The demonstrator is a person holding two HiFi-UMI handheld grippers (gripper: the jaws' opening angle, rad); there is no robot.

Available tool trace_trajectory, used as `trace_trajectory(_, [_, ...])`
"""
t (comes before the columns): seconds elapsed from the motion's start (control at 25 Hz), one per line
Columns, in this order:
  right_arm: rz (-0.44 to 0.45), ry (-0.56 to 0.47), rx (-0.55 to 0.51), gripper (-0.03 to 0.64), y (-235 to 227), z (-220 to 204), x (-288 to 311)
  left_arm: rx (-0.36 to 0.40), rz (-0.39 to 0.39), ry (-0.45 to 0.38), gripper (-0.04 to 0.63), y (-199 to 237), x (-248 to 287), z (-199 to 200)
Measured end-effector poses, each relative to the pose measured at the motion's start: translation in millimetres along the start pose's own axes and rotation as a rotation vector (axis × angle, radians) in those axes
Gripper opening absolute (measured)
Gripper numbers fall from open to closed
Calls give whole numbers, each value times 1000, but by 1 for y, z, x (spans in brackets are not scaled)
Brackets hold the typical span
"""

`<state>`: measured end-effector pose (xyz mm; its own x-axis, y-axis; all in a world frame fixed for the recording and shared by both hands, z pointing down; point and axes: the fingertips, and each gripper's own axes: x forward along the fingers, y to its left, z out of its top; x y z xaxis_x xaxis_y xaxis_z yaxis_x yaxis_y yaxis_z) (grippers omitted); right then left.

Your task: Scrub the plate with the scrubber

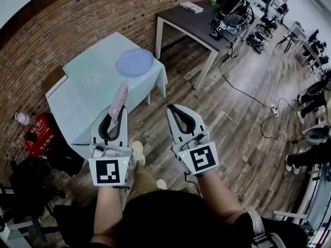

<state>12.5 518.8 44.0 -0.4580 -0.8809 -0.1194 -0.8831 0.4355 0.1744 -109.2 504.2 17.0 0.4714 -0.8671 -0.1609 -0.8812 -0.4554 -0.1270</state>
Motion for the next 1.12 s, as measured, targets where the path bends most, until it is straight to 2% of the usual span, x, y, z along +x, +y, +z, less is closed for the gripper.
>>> trace_trajectory(0.24, [-25, 22, 20, 41, -39, -19, 66, -25, -8, 1, 80, 34, 66, -22])
trace_trajectory(0.48, [-31, 47, 31, 43, -65, -36, 152, -43, -5, 2, 80, 97, 140, -40])
trace_trajectory(0.96, [-94, 40, 57, 43, -116, -56, 308, -11, -93, -29, 80, 190, 275, -54])
trace_trajectory(1.12, [-109, 40, 46, 43, -126, -61, 354, -14, -119, -14, 80, 217, 314, -70])
